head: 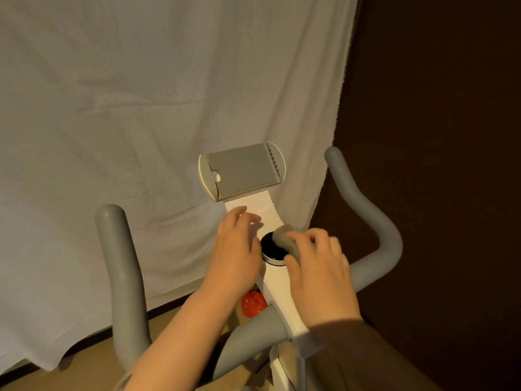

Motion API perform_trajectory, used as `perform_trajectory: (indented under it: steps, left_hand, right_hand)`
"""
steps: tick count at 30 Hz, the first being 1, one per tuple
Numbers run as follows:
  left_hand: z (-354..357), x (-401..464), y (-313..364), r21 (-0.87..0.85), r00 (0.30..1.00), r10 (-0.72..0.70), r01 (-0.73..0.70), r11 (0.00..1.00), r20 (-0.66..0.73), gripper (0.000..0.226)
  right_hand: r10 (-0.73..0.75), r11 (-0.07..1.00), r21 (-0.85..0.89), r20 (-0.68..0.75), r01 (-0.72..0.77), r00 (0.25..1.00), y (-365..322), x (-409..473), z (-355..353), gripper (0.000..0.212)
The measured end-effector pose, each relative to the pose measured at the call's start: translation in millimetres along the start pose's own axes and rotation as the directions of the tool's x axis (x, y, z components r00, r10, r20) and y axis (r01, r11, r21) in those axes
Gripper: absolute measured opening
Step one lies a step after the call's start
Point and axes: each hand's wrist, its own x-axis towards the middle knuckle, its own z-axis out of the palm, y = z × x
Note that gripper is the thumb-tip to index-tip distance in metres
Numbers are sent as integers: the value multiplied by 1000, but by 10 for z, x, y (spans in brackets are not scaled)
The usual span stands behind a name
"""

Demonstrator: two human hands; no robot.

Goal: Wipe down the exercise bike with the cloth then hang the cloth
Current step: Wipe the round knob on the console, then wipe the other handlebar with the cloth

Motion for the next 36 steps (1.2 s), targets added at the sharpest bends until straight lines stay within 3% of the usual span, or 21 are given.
perform_trajectory:
  steps: [2,4,6,8,10,11,13,15,19,20,23,24,28,29,32,33,36]
  left_hand:
    - [-7,-80,34,40,994,-10,6,999,107,39]
    - [-6,-219,37,63,986,-29,19,998,164,45]
    - [20,-395,37,65,984,-38,27,998,177,51]
    - [47,-516,37,56,983,-49,39,998,178,53]
    - [65,-526,26,43,982,-45,38,998,183,55]
    - [71,-513,22,41,982,-41,34,999,182,55]
    - [83,-488,2,57,984,-34,24,998,176,55]
    - [83,-492,5,66,984,-27,15,998,177,54]
    - [63,-502,27,96,983,-20,3,995,183,54]
    - [59,-499,42,115,984,-19,-1,993,177,54]
    - [53,-536,125,182,989,-6,-21,983,151,55]
    - [44,-556,144,200,989,10,-40,979,150,57]
    - [46,-596,146,263,975,142,-184,947,173,70]
    - [56,-594,131,269,974,157,-197,943,163,67]
    - [62,-595,119,289,976,170,-204,935,139,58]
    - [58,-603,111,286,974,183,-215,934,134,56]
    - [48,-616,97,251,960,232,-266,931,158,54]
  right_hand:
    - [-94,996,7,33,94,995,98,-57,-16,33]
    - [-17,987,159,85,3,996,229,50,-61,31]
    - [76,984,158,25,-79,997,221,-6,-52,32]
    - [-12,999,48,-55,15,998,66,-185,-43,33]
    - [-186,982,15,16,186,982,51,-305,-62,32]
    - [-205,979,26,59,203,977,124,-255,-86,30]
    - [-79,991,115,43,74,996,244,-161,-102,26]
    - [40,994,109,-96,-30,995,167,-288,-95,26]
    - [-171,979,95,-124,183,978,96,-628,-72,28]
    - [-154,980,108,-131,169,979,194,-551,-81,28]
    - [194,959,253,-266,-126,944,252,-476,-94,32]
    - [202,963,234,-291,-135,935,153,-552,-57,31]
    - [-189,978,45,-207,202,960,54,-830,-26,31]
    - [-159,984,41,-206,171,965,168,-761,-51,31]
    - [206,966,216,-293,-145,934,246,-717,-103,30]
    - [197,968,210,-308,-135,931,162,-784,-81,30]
    - [-101,986,101,-264,132,959,28,-960,-8,31]
